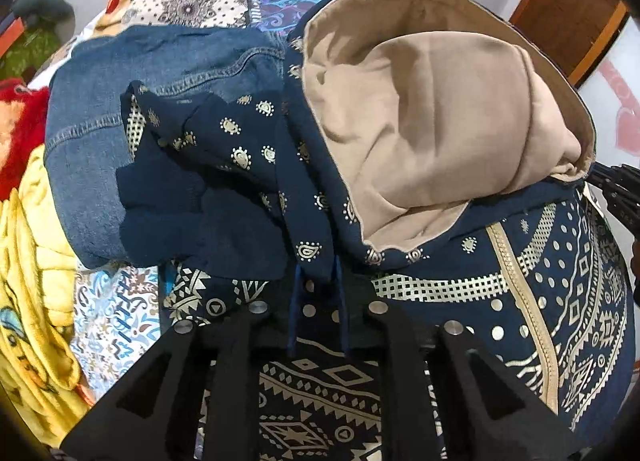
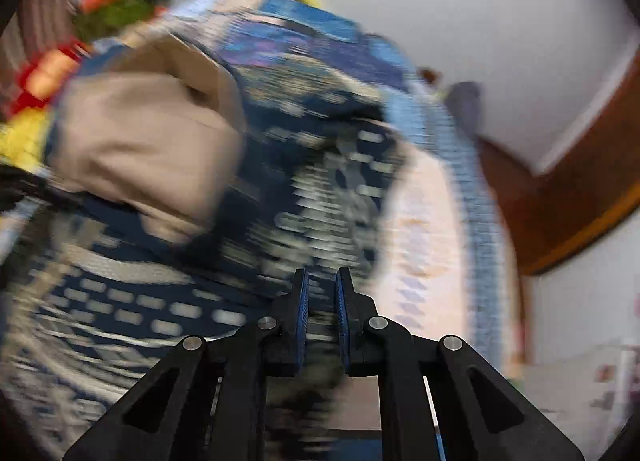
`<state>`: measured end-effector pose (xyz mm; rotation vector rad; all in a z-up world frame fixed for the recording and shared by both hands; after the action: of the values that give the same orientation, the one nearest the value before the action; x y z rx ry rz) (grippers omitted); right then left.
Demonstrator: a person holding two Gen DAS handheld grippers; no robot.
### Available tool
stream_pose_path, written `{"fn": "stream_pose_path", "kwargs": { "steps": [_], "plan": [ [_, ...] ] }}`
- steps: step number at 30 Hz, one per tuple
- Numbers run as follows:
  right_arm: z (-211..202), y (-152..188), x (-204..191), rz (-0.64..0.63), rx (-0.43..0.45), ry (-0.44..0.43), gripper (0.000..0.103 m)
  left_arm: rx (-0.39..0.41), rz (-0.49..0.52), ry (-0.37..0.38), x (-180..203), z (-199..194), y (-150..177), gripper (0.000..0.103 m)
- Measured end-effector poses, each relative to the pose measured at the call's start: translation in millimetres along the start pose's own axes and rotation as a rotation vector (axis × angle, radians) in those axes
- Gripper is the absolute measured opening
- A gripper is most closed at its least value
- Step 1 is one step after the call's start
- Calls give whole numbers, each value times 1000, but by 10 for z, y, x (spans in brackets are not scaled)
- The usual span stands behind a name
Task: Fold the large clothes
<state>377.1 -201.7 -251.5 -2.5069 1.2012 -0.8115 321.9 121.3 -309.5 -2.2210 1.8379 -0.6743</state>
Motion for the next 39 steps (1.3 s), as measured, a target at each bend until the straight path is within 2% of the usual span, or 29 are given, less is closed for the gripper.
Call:
{"fn": "stream_pose_path", "kwargs": {
  "steps": [3, 6, 10, 12, 17, 21, 26, 29, 32, 34, 39],
  "plan": [
    [17, 92, 134, 78, -26, -99, 8, 10, 23, -25, 3, -123, -30, 29],
    [-160, 16, 274, 160, 38, -221, 8, 46, 3, -4, 3, -309, -153, 40],
    [-439, -314, 297, 174, 145, -269, 8, 121, -11, -12, -15, -519, -482, 52],
    [-535, -532, 246, 157, 187, -283, 8, 144, -19, -18, -35, -532, -675, 53],
    [-549, -1132, -41, 63, 241, -279, 8, 127, -42, -7, -24, -321, -1031, 53],
    [-374, -1379, -332, -20, 231, -296, 8, 86, -17, -29, 7, -48, -1196, 53],
    [48, -1499, -447, -72, 177, -250, 8, 54, 29, -70, 67, 308, -1370, 53],
    [322, -1478, -425, -88, 130, -215, 8, 43, 23, -56, 86, 462, -1473, 52],
    [542, -1418, -324, -86, 102, -187, 8, 28, 3, -10, 109, 580, -1535, 36],
    [679, -1369, -256, -54, 80, -241, 8, 23, -2, 22, 141, 626, -1553, 21],
    [802, -1336, -133, 2, 87, -318, 9, 21, -12, 27, 123, 679, -1559, 19]
  ]
}}
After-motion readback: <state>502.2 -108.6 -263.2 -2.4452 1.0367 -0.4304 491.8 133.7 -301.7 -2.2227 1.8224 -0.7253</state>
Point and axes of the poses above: each gripper's, at about its wrist camera, not at the fingertips, and z roughly the way its jaws point, x to its right, y to its underside, the point moved 6 cm from there along z, roughly the way its jaws point, and after that the axes turned 10 degrees about -z, right-handed, at the moved point
